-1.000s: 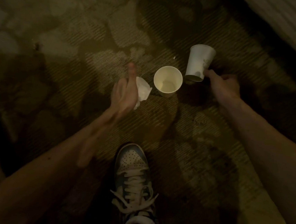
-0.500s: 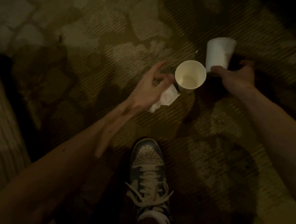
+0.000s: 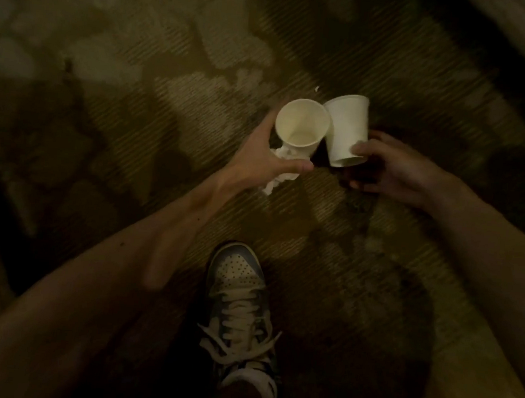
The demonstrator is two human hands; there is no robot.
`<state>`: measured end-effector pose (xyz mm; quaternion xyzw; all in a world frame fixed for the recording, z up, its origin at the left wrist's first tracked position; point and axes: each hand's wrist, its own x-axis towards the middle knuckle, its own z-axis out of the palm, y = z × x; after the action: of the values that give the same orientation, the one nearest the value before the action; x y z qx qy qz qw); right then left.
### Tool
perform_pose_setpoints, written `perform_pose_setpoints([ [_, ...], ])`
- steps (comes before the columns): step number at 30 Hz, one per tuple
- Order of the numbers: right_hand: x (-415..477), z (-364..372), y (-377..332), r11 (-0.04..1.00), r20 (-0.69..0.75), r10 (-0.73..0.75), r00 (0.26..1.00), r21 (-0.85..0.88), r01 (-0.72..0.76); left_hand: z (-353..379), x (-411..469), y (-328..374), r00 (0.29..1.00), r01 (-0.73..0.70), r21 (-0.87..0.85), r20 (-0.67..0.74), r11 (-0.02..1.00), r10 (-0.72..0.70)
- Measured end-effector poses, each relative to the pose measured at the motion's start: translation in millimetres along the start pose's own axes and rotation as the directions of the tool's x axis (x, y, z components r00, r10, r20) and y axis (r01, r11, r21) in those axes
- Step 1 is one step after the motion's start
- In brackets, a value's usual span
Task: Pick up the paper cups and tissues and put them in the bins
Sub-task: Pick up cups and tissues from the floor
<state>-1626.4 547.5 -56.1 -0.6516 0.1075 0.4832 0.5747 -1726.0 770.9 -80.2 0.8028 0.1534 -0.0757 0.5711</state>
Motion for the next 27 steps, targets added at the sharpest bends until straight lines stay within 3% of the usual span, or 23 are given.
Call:
perform_pose_setpoints([
  [4,-5,-3,3,0.999,0.061,0.007,0.998,0.052,-0.010,4,4,9,0.999,0.033,-0.077,-0.039,0.997,-0.036],
  [11,-11,4,0,1.000,0.128,0.012,0.992,-0.024,-0.009,0,-4,31,0.966,0.257,-0.279,0.074,0.925,-0.246],
  [15,-34,3,-15,0.997,0.086,-0.062,0.994,-0.029,0.065,-1,-3,62,0.963,0.269,-0.313,0.110,0.911,-0.246],
  [21,-125,-39,-77,0.988,0.092,-0.081,0.993,-0.121,0.092,7,0,158,0.980,0.161,-0.190,0.146,0.968,-0.134],
  [24,-203,-64,-114,0.964,0.024,-0.190,0.982,-0.188,0.191,18,-8,234,0.975,-0.047,-0.125,0.212,0.991,0.073],
  [27,-302,-94,-132,0.911,-0.117,-0.372,0.921,-0.236,0.338,39,-37,332,0.905,-0.291,-0.059,0.307,0.955,0.295],
])
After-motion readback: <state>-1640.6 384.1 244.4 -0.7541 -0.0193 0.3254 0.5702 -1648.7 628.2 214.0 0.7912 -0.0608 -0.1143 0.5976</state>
